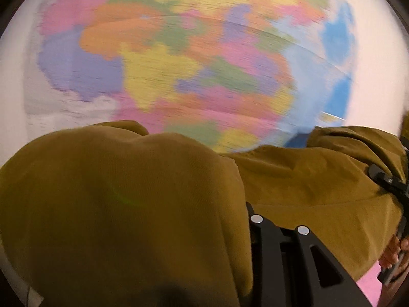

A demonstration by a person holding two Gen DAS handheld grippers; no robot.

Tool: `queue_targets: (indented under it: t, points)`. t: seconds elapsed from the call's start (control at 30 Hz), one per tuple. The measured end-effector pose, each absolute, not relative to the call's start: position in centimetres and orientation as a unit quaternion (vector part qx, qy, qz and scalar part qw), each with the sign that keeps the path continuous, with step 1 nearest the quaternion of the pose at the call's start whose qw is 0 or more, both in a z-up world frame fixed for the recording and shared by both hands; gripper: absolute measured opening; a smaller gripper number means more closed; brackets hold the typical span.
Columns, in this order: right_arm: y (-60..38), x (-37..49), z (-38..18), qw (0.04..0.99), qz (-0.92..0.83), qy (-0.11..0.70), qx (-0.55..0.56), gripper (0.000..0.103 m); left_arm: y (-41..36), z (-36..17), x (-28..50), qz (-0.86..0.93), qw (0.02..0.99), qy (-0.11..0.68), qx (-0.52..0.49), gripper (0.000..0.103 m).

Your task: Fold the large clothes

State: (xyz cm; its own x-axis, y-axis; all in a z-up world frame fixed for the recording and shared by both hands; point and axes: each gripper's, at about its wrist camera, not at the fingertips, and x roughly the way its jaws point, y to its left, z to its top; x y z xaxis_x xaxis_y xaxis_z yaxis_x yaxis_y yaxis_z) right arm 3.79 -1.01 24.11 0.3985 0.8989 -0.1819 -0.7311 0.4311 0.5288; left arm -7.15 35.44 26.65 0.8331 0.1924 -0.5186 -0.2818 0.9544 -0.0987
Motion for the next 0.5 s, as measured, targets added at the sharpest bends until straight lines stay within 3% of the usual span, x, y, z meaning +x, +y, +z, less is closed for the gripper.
queue_targets:
  t: [0.3,0.5]
  points:
    - [11.0,5.0,20.3,0.777,0.551,0.260,0.159,0.029,47.1,24.3,-7.5,0.232,0.928,0.273,-0.103,0.028]
    - [17.6,5.0,16.1,0.761,0.561,0.301,0.126,0.029,53.8,20.0,-8.4,0.281,0.905,0.293,-0.129,0.028]
